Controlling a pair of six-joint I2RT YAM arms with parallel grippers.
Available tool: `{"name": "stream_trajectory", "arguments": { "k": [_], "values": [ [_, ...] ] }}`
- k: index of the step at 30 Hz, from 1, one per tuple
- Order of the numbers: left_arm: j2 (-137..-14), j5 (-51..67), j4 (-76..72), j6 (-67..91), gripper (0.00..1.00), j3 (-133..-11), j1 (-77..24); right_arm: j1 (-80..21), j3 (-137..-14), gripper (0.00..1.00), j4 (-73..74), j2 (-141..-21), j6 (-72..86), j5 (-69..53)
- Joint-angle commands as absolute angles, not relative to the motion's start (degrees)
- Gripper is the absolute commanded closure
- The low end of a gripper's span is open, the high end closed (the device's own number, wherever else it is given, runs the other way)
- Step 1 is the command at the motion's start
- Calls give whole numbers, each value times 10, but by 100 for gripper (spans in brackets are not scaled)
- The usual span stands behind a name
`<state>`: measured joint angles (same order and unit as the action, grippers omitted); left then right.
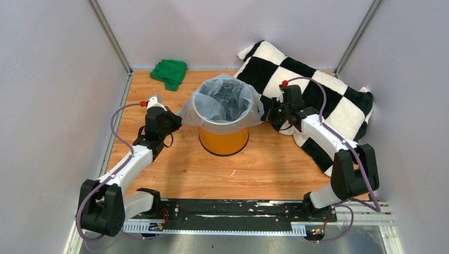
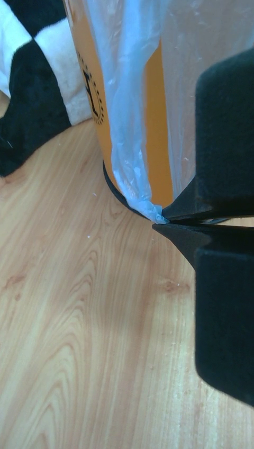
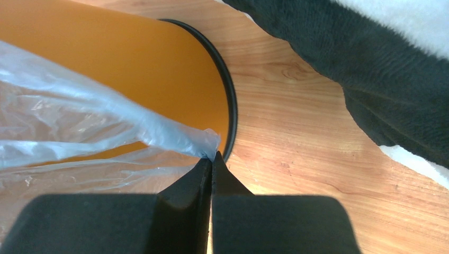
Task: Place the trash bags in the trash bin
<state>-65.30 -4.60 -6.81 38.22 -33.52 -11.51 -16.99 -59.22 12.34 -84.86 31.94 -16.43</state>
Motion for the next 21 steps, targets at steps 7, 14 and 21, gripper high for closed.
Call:
{"name": "stream_trajectory", "arguments": {
  "k": [7, 14, 21],
  "values": [
    [-699, -75, -69, 401, 100, -331, -117, -174, -616, 100, 159, -884, 276, -149],
    [-712, -92, -69, 404, 100, -313, -117, -187, -612, 100, 163, -903, 260, -115],
    [-736, -98, -70, 418, 100, -307, -118, -212, -609, 100, 159, -934, 251, -92]
  ]
}}
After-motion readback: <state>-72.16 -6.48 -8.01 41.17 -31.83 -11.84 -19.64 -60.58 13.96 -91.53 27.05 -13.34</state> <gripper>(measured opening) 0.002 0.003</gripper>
